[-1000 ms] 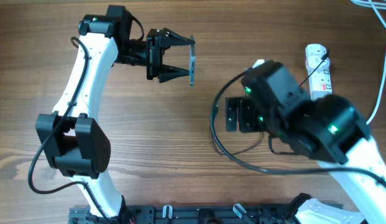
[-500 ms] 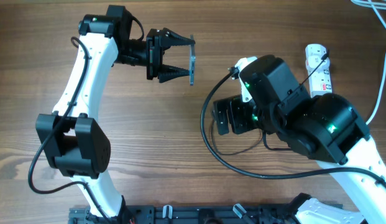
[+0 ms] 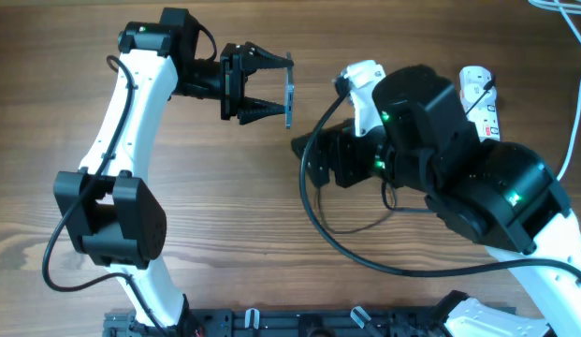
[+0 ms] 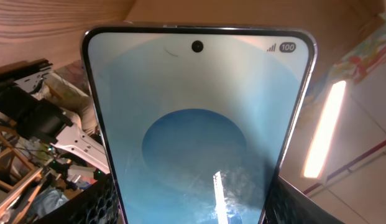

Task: Plug charger to phone and switch on socket
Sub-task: 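Carry the plug with the right gripper toward the phone's bottom port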

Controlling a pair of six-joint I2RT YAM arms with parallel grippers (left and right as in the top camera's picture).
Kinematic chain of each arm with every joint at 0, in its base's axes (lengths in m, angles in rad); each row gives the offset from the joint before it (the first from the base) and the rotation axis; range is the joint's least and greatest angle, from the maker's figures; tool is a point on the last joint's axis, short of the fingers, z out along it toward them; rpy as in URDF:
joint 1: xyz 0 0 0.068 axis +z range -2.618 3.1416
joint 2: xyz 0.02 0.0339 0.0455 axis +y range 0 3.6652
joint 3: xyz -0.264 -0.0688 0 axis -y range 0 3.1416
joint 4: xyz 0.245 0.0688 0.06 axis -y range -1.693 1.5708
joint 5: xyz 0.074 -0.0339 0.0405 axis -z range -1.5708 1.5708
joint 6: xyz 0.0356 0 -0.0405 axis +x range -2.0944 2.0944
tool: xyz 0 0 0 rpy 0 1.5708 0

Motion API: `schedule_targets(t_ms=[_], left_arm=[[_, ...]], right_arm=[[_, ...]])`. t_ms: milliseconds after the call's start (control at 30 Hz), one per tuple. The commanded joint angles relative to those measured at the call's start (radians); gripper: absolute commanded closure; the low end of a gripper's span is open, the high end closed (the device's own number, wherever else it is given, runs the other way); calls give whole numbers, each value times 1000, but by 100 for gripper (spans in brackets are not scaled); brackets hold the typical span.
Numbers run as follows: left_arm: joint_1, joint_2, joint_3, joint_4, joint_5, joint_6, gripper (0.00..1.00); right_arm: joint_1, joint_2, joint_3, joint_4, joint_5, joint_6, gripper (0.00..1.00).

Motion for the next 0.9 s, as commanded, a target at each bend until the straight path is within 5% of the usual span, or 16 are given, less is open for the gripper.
schedule_targets(t_ms=[0, 467, 633, 733, 867], left_arm=[[7, -37, 23, 3, -60, 1, 46], [7, -37, 23, 60, -171, -85, 49], [7, -37, 23, 71, -171, -89, 49], [7, -37, 23, 82, -171, -105, 49], [7, -37, 23, 82, -167, -132, 49]], right_arm=[[18, 39, 18, 21, 52, 69, 9], [144, 194, 18, 114, 385, 312, 14], [144, 225, 18, 139, 414, 335, 26], [144, 246, 18, 144, 414, 335, 48], [144, 272, 18, 143, 418, 335, 50]])
